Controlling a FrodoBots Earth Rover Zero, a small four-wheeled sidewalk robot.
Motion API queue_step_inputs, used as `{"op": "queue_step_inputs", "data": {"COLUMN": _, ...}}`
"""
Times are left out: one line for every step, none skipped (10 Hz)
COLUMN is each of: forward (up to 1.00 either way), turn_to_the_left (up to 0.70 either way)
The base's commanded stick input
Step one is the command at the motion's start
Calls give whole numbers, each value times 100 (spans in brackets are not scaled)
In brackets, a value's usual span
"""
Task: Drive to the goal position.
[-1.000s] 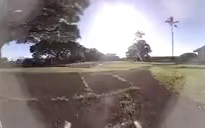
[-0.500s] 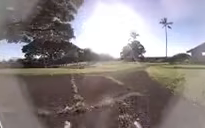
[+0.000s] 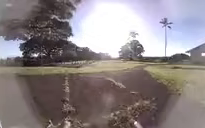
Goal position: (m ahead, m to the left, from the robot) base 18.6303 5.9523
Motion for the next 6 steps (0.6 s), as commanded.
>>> {"op": "queue_step_inputs", "data": {"forward": 70, "turn_to_the_left": 0}}
{"op": "queue_step_inputs", "data": {"forward": 70, "turn_to_the_left": 0}}
{"op": "queue_step_inputs", "data": {"forward": 70, "turn_to_the_left": 0}}
{"op": "queue_step_inputs", "data": {"forward": 70, "turn_to_the_left": 0}}
{"op": "queue_step_inputs", "data": {"forward": 70, "turn_to_the_left": 0}}
{"op": "queue_step_inputs", "data": {"forward": 70, "turn_to_the_left": 0}}
